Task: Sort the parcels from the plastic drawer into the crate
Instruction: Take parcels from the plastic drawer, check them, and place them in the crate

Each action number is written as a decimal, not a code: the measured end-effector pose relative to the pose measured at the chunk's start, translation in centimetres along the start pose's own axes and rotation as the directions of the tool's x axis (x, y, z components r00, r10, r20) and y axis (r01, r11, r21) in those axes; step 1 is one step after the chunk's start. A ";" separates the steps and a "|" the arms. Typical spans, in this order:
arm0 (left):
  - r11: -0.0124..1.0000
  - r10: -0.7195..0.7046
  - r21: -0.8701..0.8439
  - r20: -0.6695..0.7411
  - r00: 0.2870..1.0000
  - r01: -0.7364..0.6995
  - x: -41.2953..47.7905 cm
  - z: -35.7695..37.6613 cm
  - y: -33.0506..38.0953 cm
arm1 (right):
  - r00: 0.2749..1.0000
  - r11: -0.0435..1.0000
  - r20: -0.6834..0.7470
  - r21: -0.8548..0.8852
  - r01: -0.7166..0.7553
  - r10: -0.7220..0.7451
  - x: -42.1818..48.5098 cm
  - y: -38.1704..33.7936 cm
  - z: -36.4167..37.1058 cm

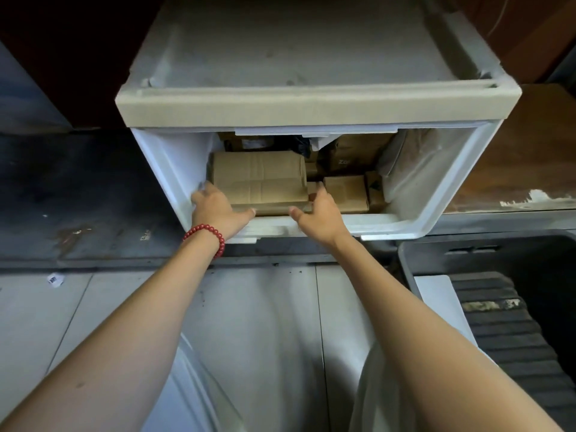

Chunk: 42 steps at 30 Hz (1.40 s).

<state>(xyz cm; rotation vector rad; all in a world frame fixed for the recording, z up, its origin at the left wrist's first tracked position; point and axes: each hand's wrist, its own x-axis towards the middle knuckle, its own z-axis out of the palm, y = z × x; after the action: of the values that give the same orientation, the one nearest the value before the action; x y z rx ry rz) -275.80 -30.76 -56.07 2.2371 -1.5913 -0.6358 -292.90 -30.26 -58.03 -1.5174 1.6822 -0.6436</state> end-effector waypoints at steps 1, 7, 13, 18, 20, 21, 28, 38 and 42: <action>1.000 -0.021 -0.017 0.022 1.000 0.021 0.1 0.0 -0.1 | 1.000 0.999 0.009 -0.027 -0.022 0.022 0.1 0.2 -0.1; 0.985 0.040 -0.167 0.054 0.998 -0.030 -0.5 0.3 0.6 | 0.987 0.964 0.019 0.215 -0.158 0.157 -0.2 1.3 -1.6; 0.921 0.148 -0.362 -0.018 0.989 -0.144 -2.9 -0.5 1.7 | 0.985 0.922 0.010 0.350 -0.167 0.174 -2.2 1.7 -3.3; 0.825 0.262 -0.502 -0.067 0.963 -0.260 -5.7 -1.5 1.5 | 0.984 0.937 0.098 0.303 -0.172 0.149 -4.5 2.2 -4.2; 0.812 0.307 -0.505 -0.057 0.950 -0.293 -7.1 -1.7 1.2 | 0.976 0.946 0.147 0.262 -0.193 0.158 -5.4 2.5 -4.6; 0.811 0.334 -0.495 -0.046 0.942 -0.312 -7.7 -1.8 1.0 | 0.970 0.946 0.173 0.244 -0.212 0.173 -5.7 2.7 -4.8; 0.812 0.363 -0.505 0.045 0.931 -0.292 -11.1 -2.5 -1.0 | 0.971 0.935 0.195 0.297 -0.193 0.139 -8.2 3.8 -6.9; 0.764 0.118 -0.642 0.056 0.991 -0.055 -12.0 -4.3 -2.7 | 0.992 0.917 0.124 0.392 -0.077 0.030 -11.6 2.5 -7.5; 0.785 0.125 -0.616 0.055 0.991 -0.064 -12.0 -4.3 -2.7 | 0.993 0.908 0.113 0.410 -0.082 0.039 -12.0 2.1 -7.6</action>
<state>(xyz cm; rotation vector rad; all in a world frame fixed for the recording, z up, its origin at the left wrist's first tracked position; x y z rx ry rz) -274.71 -18.48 -51.79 1.6484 -1.2713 -1.0643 -300.34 -19.08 -52.85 -1.1687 1.3991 -0.8166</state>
